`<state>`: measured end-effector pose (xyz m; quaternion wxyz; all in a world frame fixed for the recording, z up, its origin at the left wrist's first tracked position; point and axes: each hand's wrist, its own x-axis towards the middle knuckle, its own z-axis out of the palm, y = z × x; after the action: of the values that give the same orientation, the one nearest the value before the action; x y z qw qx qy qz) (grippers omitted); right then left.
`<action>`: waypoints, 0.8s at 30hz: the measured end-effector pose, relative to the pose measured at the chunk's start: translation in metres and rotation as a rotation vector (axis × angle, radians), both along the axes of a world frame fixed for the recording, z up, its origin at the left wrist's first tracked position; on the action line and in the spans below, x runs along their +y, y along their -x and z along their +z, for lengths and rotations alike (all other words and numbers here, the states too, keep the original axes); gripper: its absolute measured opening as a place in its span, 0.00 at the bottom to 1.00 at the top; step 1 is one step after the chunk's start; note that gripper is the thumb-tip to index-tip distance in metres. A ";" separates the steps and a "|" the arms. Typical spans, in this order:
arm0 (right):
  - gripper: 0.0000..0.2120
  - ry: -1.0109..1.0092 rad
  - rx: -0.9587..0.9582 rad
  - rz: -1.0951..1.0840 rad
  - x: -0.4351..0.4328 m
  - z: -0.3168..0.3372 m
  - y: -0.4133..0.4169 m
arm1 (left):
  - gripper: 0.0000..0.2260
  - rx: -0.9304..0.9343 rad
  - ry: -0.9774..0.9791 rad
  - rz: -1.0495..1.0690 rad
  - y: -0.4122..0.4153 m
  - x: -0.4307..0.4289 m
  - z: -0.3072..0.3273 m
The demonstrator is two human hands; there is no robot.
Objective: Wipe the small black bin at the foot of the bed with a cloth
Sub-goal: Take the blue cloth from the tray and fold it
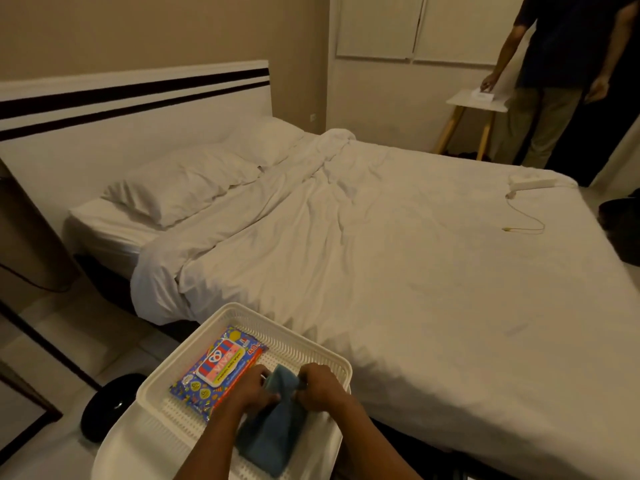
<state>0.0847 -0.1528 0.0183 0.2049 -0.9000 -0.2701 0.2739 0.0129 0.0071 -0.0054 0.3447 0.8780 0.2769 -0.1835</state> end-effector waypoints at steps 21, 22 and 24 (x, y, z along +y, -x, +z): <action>0.10 -0.448 -0.299 -0.308 -0.190 0.248 0.012 | 0.14 -0.723 0.125 -0.273 -0.016 -0.152 0.234; 0.09 -0.469 -0.311 -0.347 -0.210 0.255 0.016 | 0.14 -0.751 0.139 -0.291 -0.017 -0.171 0.242; 0.09 -0.499 -0.333 -0.424 -0.250 0.264 0.026 | 0.12 -0.782 0.156 -0.341 -0.015 -0.208 0.253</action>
<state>0.0584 -0.4031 0.2823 0.4235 -0.8906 -0.1657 0.0009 0.0278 -0.2014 0.2478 0.4539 0.8859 -0.0383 0.0880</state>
